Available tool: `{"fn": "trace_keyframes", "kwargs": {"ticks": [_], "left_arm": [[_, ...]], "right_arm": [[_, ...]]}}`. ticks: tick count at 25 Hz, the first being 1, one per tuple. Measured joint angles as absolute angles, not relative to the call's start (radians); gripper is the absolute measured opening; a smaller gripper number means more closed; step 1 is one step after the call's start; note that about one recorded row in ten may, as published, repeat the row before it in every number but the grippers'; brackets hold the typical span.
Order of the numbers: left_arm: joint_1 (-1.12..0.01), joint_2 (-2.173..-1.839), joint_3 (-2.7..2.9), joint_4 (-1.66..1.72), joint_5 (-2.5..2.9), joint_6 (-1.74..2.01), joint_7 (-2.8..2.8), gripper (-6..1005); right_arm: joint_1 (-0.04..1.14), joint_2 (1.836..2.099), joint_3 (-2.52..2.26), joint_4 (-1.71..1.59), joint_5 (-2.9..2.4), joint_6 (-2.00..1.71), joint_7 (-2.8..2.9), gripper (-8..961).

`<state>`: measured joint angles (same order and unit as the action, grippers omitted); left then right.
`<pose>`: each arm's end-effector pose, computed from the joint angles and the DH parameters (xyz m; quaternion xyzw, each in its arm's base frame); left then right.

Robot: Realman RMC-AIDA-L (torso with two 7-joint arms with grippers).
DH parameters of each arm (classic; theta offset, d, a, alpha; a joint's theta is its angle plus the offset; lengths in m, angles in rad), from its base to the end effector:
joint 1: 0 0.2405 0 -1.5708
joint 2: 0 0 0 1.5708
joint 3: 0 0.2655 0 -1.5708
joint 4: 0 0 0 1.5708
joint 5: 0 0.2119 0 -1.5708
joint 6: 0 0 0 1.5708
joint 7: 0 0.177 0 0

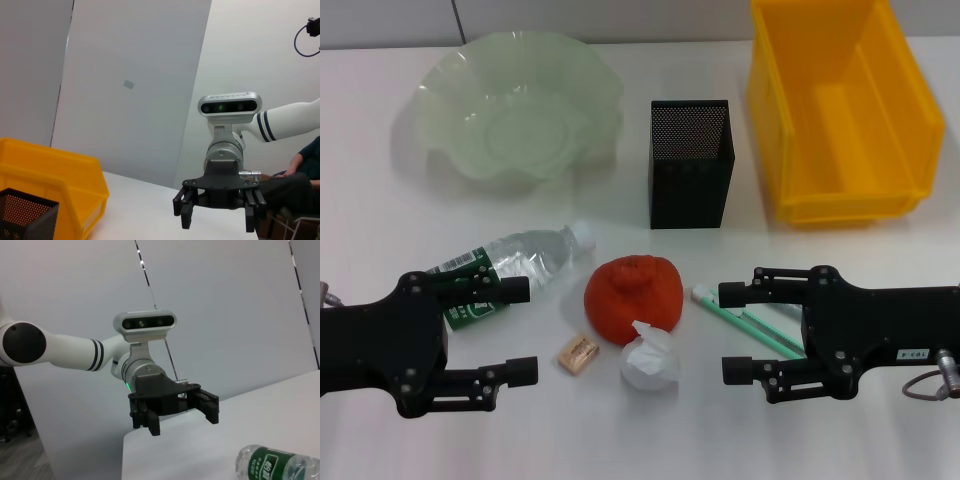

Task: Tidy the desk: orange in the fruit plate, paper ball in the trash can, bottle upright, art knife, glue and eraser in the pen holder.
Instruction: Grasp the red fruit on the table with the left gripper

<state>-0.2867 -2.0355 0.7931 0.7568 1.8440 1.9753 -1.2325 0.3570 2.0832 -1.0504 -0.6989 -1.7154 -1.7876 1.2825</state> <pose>-0.2697 0.2430 0.0031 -0.9384 -0.1291 -0.3191 0.0299 0.2337 0.2639 -0.0519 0.9387 -0.1394 -0.3151 0.0133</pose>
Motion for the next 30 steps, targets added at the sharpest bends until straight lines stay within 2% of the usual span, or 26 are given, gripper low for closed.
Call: {"fn": "trace_keyframes", "kwargs": {"ticks": [20, 30], "left_arm": [[-0.32, -2.057, 0.784, 0.756, 1.84, 1.962, -1.207, 737], [-0.348, -2.07, 0.783, 0.674, 1.833, 1.882, -1.148, 714]], "right_arm": [[0.364, 2.084, -1.048, -0.616, -1.698, -1.767, 1.229, 775], [0.329, 2.079, -0.919, -0.519, -1.684, -1.768, 1.133, 775]]}}
